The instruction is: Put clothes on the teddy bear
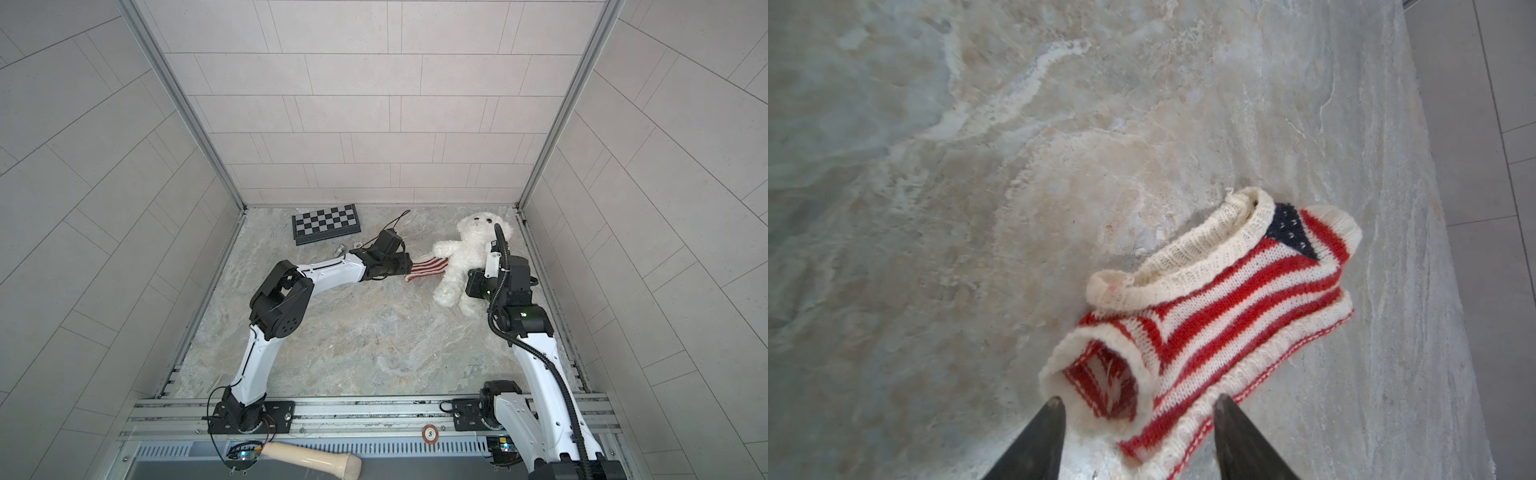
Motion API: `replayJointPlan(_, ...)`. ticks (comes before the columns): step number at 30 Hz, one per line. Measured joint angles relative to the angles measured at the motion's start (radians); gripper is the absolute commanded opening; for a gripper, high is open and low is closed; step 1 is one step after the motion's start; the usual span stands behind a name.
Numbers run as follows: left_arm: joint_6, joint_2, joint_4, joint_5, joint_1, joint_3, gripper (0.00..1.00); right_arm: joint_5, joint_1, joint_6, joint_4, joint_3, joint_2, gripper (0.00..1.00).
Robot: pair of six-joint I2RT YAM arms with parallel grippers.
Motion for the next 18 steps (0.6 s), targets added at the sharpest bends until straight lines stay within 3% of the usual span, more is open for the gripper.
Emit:
replayJointPlan(4, -0.007, 0.044, -0.023, 0.009, -0.002, 0.073, 0.53, -0.001, 0.0, 0.003, -0.006, -0.031, -0.003, 0.0)
replayJointPlan(11, -0.037, 0.1, -0.028, 0.005, -0.003, 0.112, 0.17, 0.001, 0.0, -0.011, -0.012, -0.031, -0.026, 0.0)
replayJointPlan(14, -0.059, 0.086, 0.005, -0.006, -0.001, 0.061, 0.08, -0.002, 0.0, -0.016, -0.012, -0.031, -0.026, 0.0)
replayJointPlan(18, -0.084, -0.014, 0.077, -0.022, 0.013, -0.129, 0.03, -0.039, 0.008, -0.02, -0.008, -0.032, -0.013, 0.0)
